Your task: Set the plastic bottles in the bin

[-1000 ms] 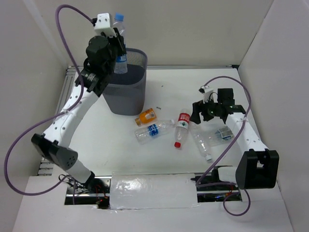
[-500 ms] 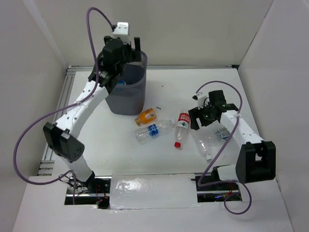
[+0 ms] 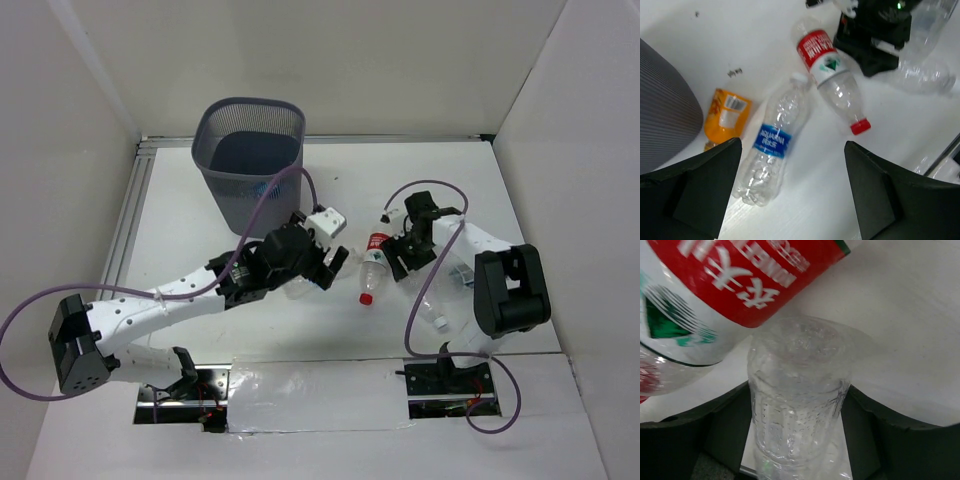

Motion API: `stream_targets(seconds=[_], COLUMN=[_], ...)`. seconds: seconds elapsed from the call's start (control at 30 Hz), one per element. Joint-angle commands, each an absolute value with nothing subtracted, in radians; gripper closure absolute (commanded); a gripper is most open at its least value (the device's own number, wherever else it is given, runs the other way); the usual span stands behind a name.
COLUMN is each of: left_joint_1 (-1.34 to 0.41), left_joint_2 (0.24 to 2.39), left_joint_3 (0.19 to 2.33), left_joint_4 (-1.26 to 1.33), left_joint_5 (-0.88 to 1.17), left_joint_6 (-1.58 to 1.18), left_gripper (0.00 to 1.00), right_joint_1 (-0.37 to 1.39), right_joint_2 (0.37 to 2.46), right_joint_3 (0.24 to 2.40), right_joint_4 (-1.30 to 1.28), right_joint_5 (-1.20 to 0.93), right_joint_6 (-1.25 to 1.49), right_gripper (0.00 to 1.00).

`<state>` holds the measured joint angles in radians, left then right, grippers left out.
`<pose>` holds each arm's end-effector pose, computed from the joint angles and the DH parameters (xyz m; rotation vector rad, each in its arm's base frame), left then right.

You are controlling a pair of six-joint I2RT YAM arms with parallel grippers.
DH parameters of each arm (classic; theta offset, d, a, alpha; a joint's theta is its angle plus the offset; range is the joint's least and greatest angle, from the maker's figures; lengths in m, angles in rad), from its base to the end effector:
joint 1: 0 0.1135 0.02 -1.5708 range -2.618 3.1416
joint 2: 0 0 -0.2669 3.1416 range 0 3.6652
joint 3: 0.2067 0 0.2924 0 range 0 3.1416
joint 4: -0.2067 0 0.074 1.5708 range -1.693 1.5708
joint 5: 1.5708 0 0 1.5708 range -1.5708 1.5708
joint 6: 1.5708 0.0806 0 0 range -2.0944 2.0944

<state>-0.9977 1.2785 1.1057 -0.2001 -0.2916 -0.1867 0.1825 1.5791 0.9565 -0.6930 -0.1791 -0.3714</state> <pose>0.2234 -0.3035 0.3239 0.5899 1.8699 -0.5057 0.3203 0.0737 0.1139 -0.8145 2.7448 0.2213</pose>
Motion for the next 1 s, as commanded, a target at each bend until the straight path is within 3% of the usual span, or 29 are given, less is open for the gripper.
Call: stream_targets(seconds=[0.0, 0.03, 0.2, 0.33, 0.5, 0.53, 0.63, 0.67, 0.77, 0.97], left_joint_1=[-1.040, -1.057, -1.091, -1.100, -1.109, -1.123, -1.147, -1.147, -1.172, -1.204], left_joint_2=[1.246, 1.262, 1.322, 1.344, 1.376, 1.403, 1.422, 1.422, 1.413, 1.332], left_joint_3=[1.074, 1.062, 0.994, 0.939, 0.881, 0.881, 0.890, 0.890, 0.877, 0.805], left_joint_4=[-0.144, -0.144, -0.132, -0.132, -0.123, -0.123, -0.144, -0.144, -0.155, -0.155], left_joint_5=[-0.351, -0.342, -0.310, -0.298, -0.314, -0.314, -0.336, -0.345, -0.360, -0.397], left_joint_6=[-0.247, -0.247, -0.298, -0.307, -0.285, -0.285, -0.275, -0.275, -0.308, -0.402], left_gripper=[0.04, 0.04, 0.04, 0.04, 0.03, 0.04, 0.04, 0.05, 0.05, 0.05], right_joint_1=[0.204, 0.215, 0.193, 0.147, 0.138, 0.138, 0.152, 0.164, 0.270, 0.495], right_joint_2=[1.606, 1.606, 1.562, 1.487, 1.509, 1.509, 1.484, 1.468, 1.479, 1.804], right_joint_3=[0.951, 0.951, 1.030, 1.263, 1.678, 1.778, 1.790, 1.757, 1.707, 2.108], right_joint_4=[-0.653, -0.653, -0.716, -0.917, -0.983, -0.920, -0.668, -0.409, 0.006, 0.104], right_joint_5=[-0.121, -0.121, -0.161, -0.293, -0.440, -0.469, -0.578, -0.595, -0.562, -0.525], right_joint_6=[-0.345, -0.345, -0.356, -0.408, -0.404, -0.394, -0.283, -0.238, -0.114, -0.018], right_gripper=[0.29, 0.32, 0.72, 0.86, 0.93, 0.93, 0.93, 0.93, 0.94, 0.93])
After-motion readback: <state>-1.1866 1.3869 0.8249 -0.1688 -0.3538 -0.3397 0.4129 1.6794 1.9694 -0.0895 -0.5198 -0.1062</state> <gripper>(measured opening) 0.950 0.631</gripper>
